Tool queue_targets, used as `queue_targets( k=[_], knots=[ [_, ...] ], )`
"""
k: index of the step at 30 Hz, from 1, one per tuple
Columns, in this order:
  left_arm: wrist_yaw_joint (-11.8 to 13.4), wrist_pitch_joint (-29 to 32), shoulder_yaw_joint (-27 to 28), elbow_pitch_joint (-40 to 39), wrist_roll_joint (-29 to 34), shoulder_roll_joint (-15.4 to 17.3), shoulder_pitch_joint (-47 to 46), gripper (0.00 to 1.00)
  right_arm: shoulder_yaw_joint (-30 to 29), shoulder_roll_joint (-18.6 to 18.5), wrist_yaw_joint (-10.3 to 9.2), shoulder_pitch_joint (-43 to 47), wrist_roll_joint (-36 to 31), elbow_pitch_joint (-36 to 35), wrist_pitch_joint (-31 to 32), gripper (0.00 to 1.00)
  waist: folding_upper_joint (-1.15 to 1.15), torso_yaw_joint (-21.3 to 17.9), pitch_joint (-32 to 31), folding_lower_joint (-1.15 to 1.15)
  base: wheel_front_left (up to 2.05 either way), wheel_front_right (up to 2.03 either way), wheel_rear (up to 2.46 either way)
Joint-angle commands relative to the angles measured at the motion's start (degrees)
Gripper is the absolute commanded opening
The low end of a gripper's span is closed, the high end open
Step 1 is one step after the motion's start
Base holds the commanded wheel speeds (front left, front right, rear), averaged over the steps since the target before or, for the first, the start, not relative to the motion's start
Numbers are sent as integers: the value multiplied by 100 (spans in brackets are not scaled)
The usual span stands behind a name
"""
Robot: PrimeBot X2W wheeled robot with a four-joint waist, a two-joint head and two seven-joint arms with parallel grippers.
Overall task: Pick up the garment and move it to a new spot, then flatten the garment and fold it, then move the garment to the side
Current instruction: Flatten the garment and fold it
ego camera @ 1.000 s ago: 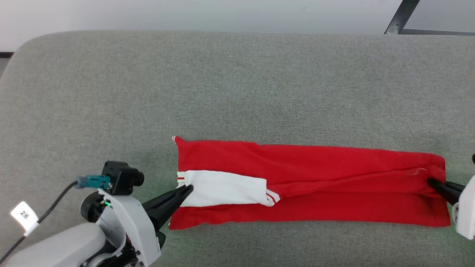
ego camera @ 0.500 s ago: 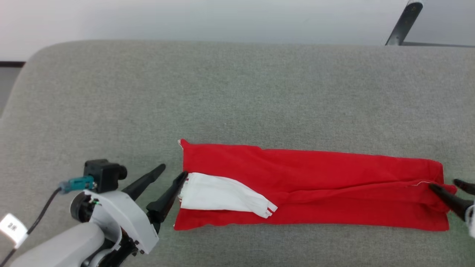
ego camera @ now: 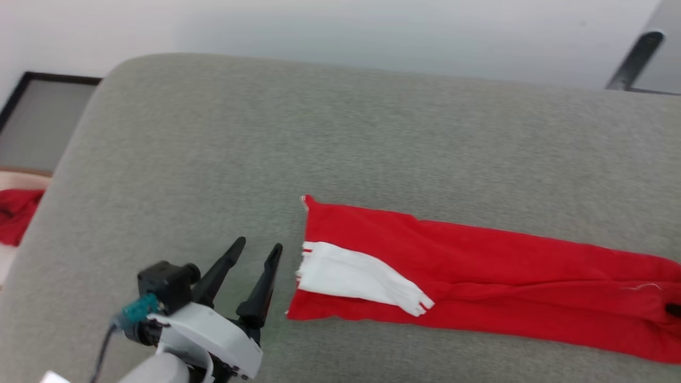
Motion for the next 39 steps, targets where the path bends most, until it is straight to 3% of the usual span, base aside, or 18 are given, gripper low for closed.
queue_targets(
  k=[1,9,14,19,20,22,23,32,39],
  knots=[
    [76,-22,86,29,247,-86,128,100,-100,34,-5,28,-16,70,69,100,0,257,-59,0,0,0,0],
    [205,-22,1083,150,1560,-766,697,100,-308,222,-5,-72,-251,433,570,100,0,608,-114,0,0,0,0],
    [63,-22,1717,241,2085,-1077,991,100,-372,394,-4,-111,-459,604,811,100,0,713,-106,0,0,0,0],
    [-188,-23,1988,405,2507,-1345,1136,100,-389,621,-4,-111,-686,744,944,100,0,750,-84,0,0,0,0],
    [-232,-23,2001,458,2601,-1370,1156,100,-387,663,-1,-103,-690,751,963,69,0,746,-79,0,0,0,0],
    [-307,-23,2075,537,2716,-1463,1160,100,-389,735,-1,-95,-724,763,946,18,0,731,-75,0,0,0,0],
    [-345,-23,2104,573,2749,-1505,1166,100,-398,768,-1,-94,-718,773,923,0,0,721,-76,0,0,0,0],
    [-613,-23,2363,790,3055,-1644,1179,100,-568,851,-6,-196,-774,866,649,0,0,538,-121,0,0,0,0],
    [-708,-23,2530,759,3121,-1642,1224,100,-961,693,-7,-401,-909,1028,196,0,0,214,-39,0,0,0,0]
  ],
)
